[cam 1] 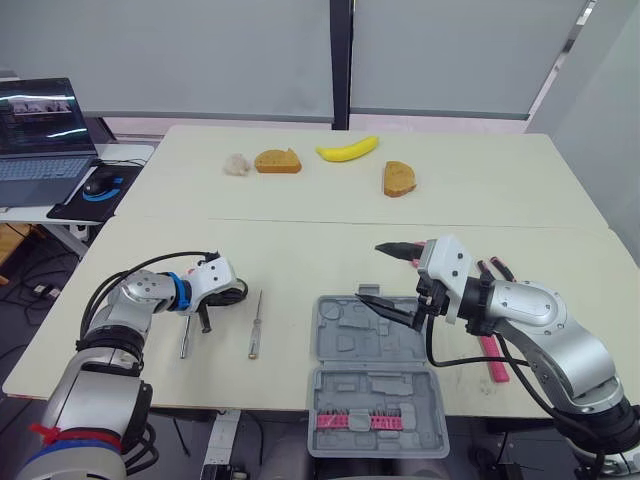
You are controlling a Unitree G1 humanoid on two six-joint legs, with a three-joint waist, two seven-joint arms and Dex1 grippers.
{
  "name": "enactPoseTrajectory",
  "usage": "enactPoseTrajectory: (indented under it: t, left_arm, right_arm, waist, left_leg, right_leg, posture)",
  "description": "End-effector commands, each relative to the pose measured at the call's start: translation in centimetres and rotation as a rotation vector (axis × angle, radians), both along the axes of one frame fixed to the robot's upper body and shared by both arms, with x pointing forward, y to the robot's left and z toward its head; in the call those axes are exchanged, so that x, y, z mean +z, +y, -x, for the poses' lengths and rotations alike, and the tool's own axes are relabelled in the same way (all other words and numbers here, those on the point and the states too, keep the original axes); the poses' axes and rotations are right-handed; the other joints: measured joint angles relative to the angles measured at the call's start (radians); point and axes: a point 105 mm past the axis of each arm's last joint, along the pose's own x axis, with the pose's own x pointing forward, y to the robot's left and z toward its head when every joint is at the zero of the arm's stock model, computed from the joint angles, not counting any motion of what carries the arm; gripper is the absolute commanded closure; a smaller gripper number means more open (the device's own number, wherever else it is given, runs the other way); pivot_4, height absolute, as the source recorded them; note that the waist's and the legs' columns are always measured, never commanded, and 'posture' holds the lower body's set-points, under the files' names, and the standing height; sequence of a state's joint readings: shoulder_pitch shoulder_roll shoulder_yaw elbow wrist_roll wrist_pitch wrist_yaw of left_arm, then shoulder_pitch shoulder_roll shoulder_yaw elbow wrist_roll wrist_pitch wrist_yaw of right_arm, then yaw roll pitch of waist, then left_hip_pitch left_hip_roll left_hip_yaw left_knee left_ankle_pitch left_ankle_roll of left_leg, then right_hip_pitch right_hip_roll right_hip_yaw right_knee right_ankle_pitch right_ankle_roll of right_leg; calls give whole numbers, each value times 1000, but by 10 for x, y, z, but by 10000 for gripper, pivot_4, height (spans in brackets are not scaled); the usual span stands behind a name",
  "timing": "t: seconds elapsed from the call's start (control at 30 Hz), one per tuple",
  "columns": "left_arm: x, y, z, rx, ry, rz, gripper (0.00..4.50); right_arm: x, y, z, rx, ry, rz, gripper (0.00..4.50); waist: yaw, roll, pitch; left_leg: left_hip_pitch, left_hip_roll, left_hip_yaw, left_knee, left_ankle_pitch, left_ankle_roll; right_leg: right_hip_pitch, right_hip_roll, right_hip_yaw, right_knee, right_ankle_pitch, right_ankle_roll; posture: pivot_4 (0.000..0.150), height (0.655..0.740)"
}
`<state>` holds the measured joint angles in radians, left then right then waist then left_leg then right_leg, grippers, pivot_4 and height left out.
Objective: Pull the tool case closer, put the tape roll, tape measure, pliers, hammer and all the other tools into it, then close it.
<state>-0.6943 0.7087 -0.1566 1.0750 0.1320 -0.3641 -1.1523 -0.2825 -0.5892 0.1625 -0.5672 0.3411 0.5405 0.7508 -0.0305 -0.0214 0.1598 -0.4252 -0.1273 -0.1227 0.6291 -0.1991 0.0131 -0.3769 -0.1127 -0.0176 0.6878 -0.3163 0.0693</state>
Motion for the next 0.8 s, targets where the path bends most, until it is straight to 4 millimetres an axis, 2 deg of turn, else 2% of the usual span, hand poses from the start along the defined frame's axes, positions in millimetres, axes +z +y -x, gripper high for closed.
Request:
enactPoseTrajectory:
  t: [0.03,0.17,0.23,0.33,0.5,0.57,0.8]
  left_arm:
    - [33,4,-3,-8,-23,37,44633]
    - [58,-15,0,-41,-4,99,44633]
    - [71,-44,9,-125,27,138,44633]
    - [76,-80,21,-220,40,149,44633]
    - [71,-130,33,-300,46,177,44633]
    - [65,-143,37,-311,58,172,44633]
    - [41,-164,38,-268,107,139,44633]
  right_arm:
    - [1,-1,10,34,-26,35,0]
    - [-8,-8,12,26,-28,93,0]
    - [-11,-9,12,10,-33,110,0]
    - [-14,-10,13,-4,-25,119,0]
    - [-21,-12,14,-21,-25,163,0]
    - [-24,-13,15,-29,-26,180,0]
    - [-26,-14,18,-57,-19,172,0]
  waist:
    - [-1,0,0]
    - [-1,0,0]
    - [0,0,0]
    - [0,0,0]
    - [1,0,0]
    - [1,0,0]
    - [1,0,0]
  left_leg:
    - [0,0,0,0,0,0]
    - [0,0,0,0,0,0]
    - [0,0,0,0,0,0]
    - [0,0,0,0,0,0]
    - [0,1,0,0,0,0]
    - [0,1,0,0,0,0]
    - [0,2,0,0,0,0]
  right_leg:
    - [0,1,0,0,0,0]
    - [0,1,2,0,0,0]
    - [0,1,2,0,0,0]
    - [0,1,3,-1,0,0]
    - [4,-1,4,-1,0,0]
    - [5,-1,4,-1,0,0]
    - [5,-1,4,-2,0,0]
  posture:
    - [1500,7400]
    - [1500,7400]
    - [1500,7400]
    - [1500,7400]
    - [1500,7400]
    - [1500,7400]
    - [1500,7400]
